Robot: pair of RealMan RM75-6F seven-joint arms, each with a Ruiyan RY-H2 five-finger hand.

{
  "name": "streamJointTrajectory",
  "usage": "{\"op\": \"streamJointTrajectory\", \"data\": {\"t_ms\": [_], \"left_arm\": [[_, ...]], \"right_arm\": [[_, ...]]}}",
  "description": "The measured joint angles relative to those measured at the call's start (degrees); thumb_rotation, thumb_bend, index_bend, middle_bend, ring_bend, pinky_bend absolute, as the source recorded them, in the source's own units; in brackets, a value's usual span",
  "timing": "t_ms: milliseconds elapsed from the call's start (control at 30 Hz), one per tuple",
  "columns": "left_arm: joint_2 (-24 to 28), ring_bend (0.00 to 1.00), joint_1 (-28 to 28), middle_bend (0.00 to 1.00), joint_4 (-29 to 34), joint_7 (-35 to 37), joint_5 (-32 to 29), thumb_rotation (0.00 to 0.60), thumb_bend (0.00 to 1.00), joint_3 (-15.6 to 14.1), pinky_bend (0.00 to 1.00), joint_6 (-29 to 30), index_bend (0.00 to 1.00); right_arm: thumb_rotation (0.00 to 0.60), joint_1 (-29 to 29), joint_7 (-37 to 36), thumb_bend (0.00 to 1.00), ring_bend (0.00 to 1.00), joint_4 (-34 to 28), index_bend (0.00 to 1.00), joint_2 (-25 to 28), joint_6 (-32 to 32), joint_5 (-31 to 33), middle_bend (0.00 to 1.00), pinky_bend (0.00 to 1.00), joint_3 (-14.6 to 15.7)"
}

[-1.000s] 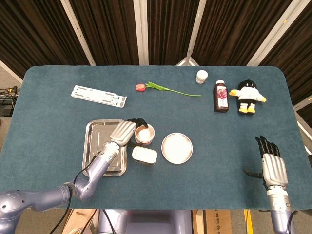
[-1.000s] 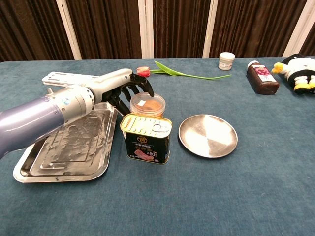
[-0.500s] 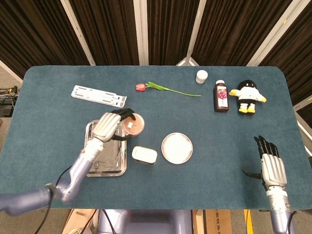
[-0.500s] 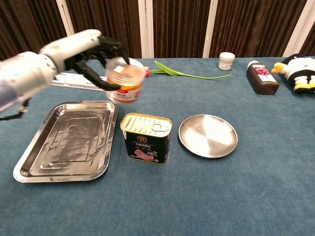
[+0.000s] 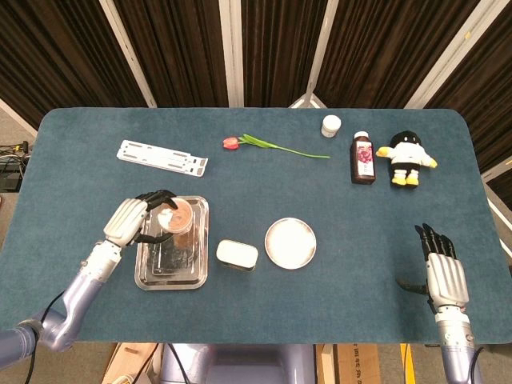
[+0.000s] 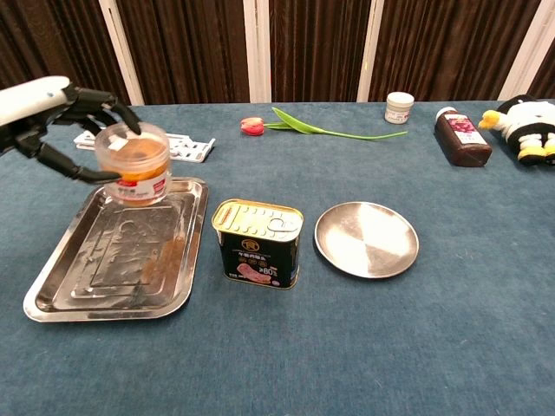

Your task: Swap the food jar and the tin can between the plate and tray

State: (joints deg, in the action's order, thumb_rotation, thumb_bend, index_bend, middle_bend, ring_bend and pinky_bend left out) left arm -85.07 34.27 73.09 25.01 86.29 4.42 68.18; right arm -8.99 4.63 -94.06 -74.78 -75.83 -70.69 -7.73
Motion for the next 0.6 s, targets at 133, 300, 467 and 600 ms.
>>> {"op": "streamJointTrajectory", "data": {"t_ms": [133,300,467,600], "left_arm": [[-0.3,0.29,-1.4,0.39,-4.1,4.0,2.0,0.600,0.47,-2.2,0.30,1.1,0.38],[-1.2,0.22,-2.6,0.30,-8.1,7.3,2.6,0.600,0.39,-3.6,0.27,1.4,0.35],[-2.3,0.13,-2.7,0.22,-11.1,9.5,2.5,0.600,0.32,-4.3,0.27,-0.7,0.31],[-3.6,0.04,-2.1,0.17,-13.0,10.9,2.2,0.600,0.27,-4.5,0.24,-3.0,0.27]], "right_arm": [[0.600,0.0,-0.1,0.01,0.09,0.0,0.00,0.1,0.1,0.4,0.02,0.00,-0.2],[0.600,0.0,-0.3,0.01,0.09,-0.1,0.00,0.3,0.3,0.5,0.02,0.00,-0.1],[0.600,0.0,-0.3,0.01,0.09,-0.2,0.00,0.4,0.3,0.5,0.02,0.00,-0.1],[0.600,0.1,-0.3,0.01,0.09,-0.5,0.00,0.5,0.3,0.5,0.02,0.00,-0.1]]}}
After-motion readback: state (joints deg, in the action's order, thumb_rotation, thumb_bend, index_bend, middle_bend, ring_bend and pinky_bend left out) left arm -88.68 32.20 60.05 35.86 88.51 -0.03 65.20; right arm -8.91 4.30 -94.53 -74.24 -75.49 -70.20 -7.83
